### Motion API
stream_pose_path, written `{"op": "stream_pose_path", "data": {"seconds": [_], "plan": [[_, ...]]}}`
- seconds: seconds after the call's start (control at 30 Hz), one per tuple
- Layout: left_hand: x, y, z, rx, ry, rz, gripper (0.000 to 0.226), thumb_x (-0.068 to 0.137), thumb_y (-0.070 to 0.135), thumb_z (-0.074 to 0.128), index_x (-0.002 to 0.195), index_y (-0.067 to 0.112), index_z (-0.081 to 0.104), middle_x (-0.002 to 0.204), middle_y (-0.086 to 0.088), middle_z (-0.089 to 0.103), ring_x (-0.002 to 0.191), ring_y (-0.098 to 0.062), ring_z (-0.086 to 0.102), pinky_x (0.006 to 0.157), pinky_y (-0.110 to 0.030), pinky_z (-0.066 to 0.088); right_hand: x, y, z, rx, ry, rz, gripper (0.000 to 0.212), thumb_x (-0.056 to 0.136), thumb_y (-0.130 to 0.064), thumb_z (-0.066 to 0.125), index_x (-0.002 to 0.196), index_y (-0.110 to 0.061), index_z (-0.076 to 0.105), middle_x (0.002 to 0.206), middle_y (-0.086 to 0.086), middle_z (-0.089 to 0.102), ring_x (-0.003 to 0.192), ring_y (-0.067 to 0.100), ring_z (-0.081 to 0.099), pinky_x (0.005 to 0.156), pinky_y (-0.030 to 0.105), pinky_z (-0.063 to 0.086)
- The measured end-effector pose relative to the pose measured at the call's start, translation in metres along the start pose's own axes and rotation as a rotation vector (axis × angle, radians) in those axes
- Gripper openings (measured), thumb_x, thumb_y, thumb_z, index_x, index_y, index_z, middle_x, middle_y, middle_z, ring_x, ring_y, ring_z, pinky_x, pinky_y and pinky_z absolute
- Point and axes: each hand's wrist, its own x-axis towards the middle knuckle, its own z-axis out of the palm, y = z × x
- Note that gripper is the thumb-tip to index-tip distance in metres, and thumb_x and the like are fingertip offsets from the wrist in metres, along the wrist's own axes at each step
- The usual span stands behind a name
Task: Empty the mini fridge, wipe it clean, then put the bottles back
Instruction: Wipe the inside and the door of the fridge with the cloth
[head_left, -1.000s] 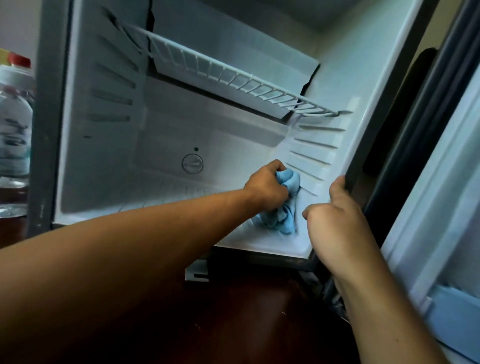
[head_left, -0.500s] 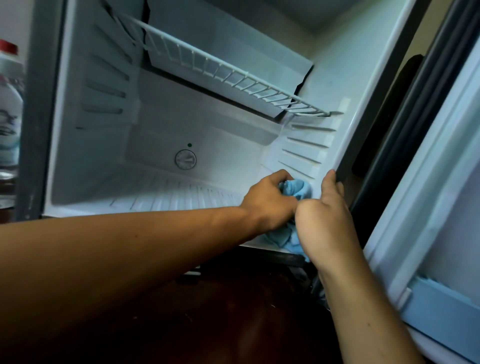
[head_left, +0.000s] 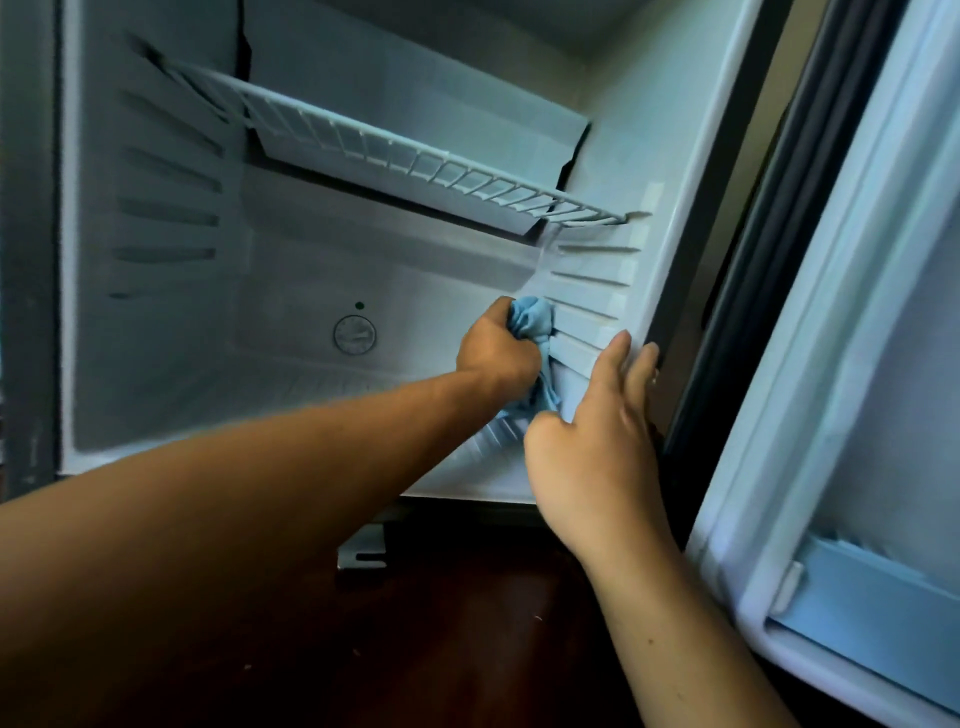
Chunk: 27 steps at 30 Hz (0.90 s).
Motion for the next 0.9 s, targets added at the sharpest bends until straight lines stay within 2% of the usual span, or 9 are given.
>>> {"op": "stream_pose_path", "data": {"seconds": [0.1, 0.2, 0.23, 0.33, 0.47, 0.53, 0.6, 0.73, 0.9], "plan": [[0.015, -0.001, 0.0, 0.052, -0.047, -0.023, 0.042, 0.084, -0.006, 0.042, 0.112, 0.023, 0.053, 0.103, -0.004, 0.06, 0.096, -0.024, 0.058, 0.081, -0.033, 0.049, 0.0, 0.001, 0.0, -0.007, -0.008, -0.007, 0.085, 0.091, -0.015, 0.046, 0.155, -0.017, -0.011, 0.159, -0.001, -0.027, 0.15, 0.018, -0.008, 0.122, 0.038, 0.011], [0.023, -0.002, -0.003, 0.059, -0.123, -0.052, 0.054, 0.083, -0.01, 0.038, 0.127, 0.02, 0.048, 0.109, -0.01, 0.058, 0.101, -0.028, 0.059, 0.077, -0.037, 0.052, 0.002, 0.001, 0.0, -0.026, -0.006, -0.022, 0.083, 0.091, -0.012, 0.043, 0.154, -0.012, -0.011, 0.158, -0.001, -0.029, 0.148, 0.015, -0.016, 0.117, 0.027, 0.005], [0.023, -0.002, -0.004, 0.053, -0.138, -0.054, 0.054, 0.083, -0.011, 0.038, 0.125, 0.021, 0.048, 0.108, -0.01, 0.059, 0.102, -0.028, 0.06, 0.079, -0.039, 0.054, 0.002, 0.001, 0.0, -0.03, -0.008, -0.023, 0.083, 0.091, -0.012, 0.043, 0.154, -0.012, -0.011, 0.158, 0.0, -0.03, 0.147, 0.014, -0.02, 0.115, 0.025, 0.003], [0.017, -0.002, -0.006, 0.048, -0.158, -0.044, 0.044, 0.085, -0.009, 0.043, 0.113, 0.024, 0.049, 0.106, -0.009, 0.06, 0.103, -0.029, 0.061, 0.085, -0.043, 0.057, 0.002, 0.002, -0.001, -0.027, -0.012, -0.01, 0.084, 0.09, -0.012, 0.043, 0.154, -0.011, -0.011, 0.158, 0.001, -0.029, 0.147, 0.015, -0.02, 0.12, 0.033, 0.004], [0.001, 0.003, -0.006, 0.01, -0.14, -0.009, 0.03, 0.087, -0.005, 0.054, 0.104, 0.02, 0.053, 0.105, -0.015, 0.064, 0.098, -0.032, 0.065, 0.084, -0.051, 0.058, 0.001, 0.001, -0.003, -0.011, -0.006, 0.0, 0.083, 0.09, -0.012, 0.043, 0.154, -0.012, -0.009, 0.159, 0.001, -0.026, 0.148, 0.015, -0.017, 0.122, 0.035, 0.006], [-0.009, 0.004, -0.006, -0.031, -0.126, 0.009, 0.029, 0.084, -0.005, 0.056, 0.094, 0.022, 0.055, 0.101, -0.017, 0.067, 0.094, -0.033, 0.067, 0.082, -0.05, 0.058, 0.0, -0.001, -0.003, 0.003, 0.001, 0.005, 0.082, 0.09, -0.012, 0.043, 0.155, -0.013, -0.007, 0.16, 0.001, -0.025, 0.149, 0.015, -0.014, 0.122, 0.036, 0.008], [-0.018, 0.002, -0.007, -0.048, -0.135, 0.055, 0.03, 0.082, -0.007, 0.059, 0.087, 0.023, 0.057, 0.094, -0.011, 0.069, 0.088, -0.028, 0.067, 0.078, -0.043, 0.058, 0.0, -0.003, -0.003, 0.023, 0.008, 0.013, 0.082, 0.09, -0.011, 0.043, 0.155, -0.015, -0.006, 0.16, 0.0, -0.023, 0.15, 0.016, -0.01, 0.122, 0.037, 0.011], [-0.024, 0.004, -0.011, -0.052, -0.172, 0.07, 0.036, 0.082, -0.009, 0.061, 0.097, 0.024, 0.059, 0.093, 0.002, 0.065, 0.091, -0.022, 0.066, 0.076, -0.034, 0.058, -0.002, -0.004, -0.003, 0.057, 0.017, 0.036, 0.084, 0.088, -0.011, 0.043, 0.155, -0.02, -0.006, 0.16, -0.005, -0.023, 0.15, 0.016, -0.006, 0.121, 0.042, 0.017], [-0.015, 0.006, -0.007, 0.0, -0.117, 0.032, 0.04, 0.081, -0.01, 0.056, 0.107, 0.021, 0.056, 0.104, -0.009, 0.065, 0.096, -0.025, 0.064, 0.074, -0.035, 0.058, -0.002, -0.003, -0.004, 0.088, 0.025, 0.033, 0.084, 0.088, -0.01, 0.043, 0.155, -0.02, -0.008, 0.16, -0.007, -0.022, 0.15, 0.016, -0.004, 0.121, 0.042, 0.017]]}}
